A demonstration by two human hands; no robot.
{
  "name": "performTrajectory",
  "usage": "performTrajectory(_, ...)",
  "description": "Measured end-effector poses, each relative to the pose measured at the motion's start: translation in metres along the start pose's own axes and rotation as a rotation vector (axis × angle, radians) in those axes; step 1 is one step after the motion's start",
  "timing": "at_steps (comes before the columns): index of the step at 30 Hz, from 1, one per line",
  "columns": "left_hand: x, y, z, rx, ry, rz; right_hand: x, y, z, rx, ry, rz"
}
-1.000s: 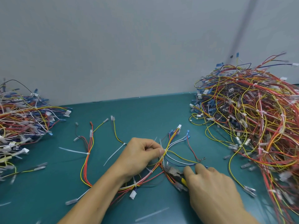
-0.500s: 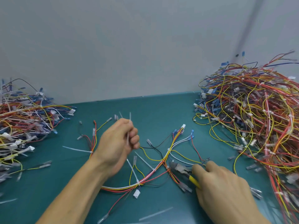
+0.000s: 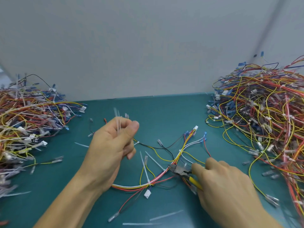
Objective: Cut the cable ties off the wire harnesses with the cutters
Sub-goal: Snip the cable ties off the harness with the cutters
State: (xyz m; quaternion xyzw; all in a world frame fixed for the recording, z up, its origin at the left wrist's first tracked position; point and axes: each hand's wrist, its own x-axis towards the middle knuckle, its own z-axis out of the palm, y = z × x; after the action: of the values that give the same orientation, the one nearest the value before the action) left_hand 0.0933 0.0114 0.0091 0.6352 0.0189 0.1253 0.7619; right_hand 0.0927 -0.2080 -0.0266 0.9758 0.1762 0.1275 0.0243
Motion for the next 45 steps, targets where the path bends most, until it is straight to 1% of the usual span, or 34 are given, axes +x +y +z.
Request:
performTrajectory(4,-0.006,0.006,0.011,0.082,-0.117,0.052,-0.001,0.0,0.005,-0.018,0.018,-0.016)
performTrajectory(7,-0.013,0.003,0.022,0.339,-0.232,0.09,-0.002,0.003,0.011,-0.026,0.038,-0.031)
performTrajectory(10,-0.015,-0.009,0.033,0.524,-0.346,0.108,-0.003,0.003,0.014,-0.028,0.036,-0.031)
performTrajectory(11,-0.013,-0.014,0.034,0.646,-0.365,0.129,-0.003,0.003,0.014,-0.022,0.029,-0.024)
performTrajectory(13,-0.007,-0.025,0.03,1.012,-0.372,0.155,-0.003,0.004,0.014,-0.012,0.027,-0.006)
performTrajectory(14,-0.004,-0.029,0.025,1.176,-0.361,0.134,-0.003,0.004,0.014,-0.012,0.029,-0.003)
performTrajectory(15,-0.002,-0.034,0.02,1.286,-0.355,0.087,-0.003,0.004,0.014,-0.013,0.03,-0.003)
performTrajectory(17,0.002,-0.043,0.01,1.349,-0.357,-0.012,-0.002,0.004,0.013,-0.02,0.041,-0.009)
performTrajectory(18,0.002,-0.046,0.009,1.344,-0.354,-0.029,-0.001,0.004,0.012,-0.027,0.046,-0.014)
performTrajectory(22,0.006,-0.053,0.007,1.305,-0.333,0.012,0.003,0.003,0.008,-0.032,0.063,-0.03)
performTrajectory(25,0.008,-0.054,0.006,1.278,-0.324,-0.034,0.006,0.001,0.009,-0.022,0.078,-0.026)
performTrajectory(29,0.01,-0.053,0.01,1.177,-0.36,-0.103,0.006,-0.003,0.016,-0.018,0.091,-0.012)
performTrajectory(35,0.019,-0.052,0.021,1.07,-0.292,-0.299,0.003,-0.004,0.024,-0.009,0.112,-0.001)
performTrajectory(36,0.021,-0.052,0.024,1.022,-0.267,-0.344,0.002,-0.004,0.025,-0.007,0.109,-0.001)
performTrajectory(39,0.027,-0.052,0.032,0.781,-0.165,-0.468,0.001,-0.006,0.026,-0.009,0.096,-0.001)
performTrajectory(41,0.031,-0.05,0.034,0.684,-0.128,-0.528,0.0,-0.007,0.026,-0.013,0.096,-0.002)
performTrajectory(43,0.036,-0.048,0.034,0.619,-0.131,-0.603,0.0,-0.008,0.026,-0.007,0.098,-0.003)
performTrajectory(45,0.038,-0.045,0.035,0.548,-0.18,-0.666,0.0,-0.008,0.026,0.002,0.094,-0.002)
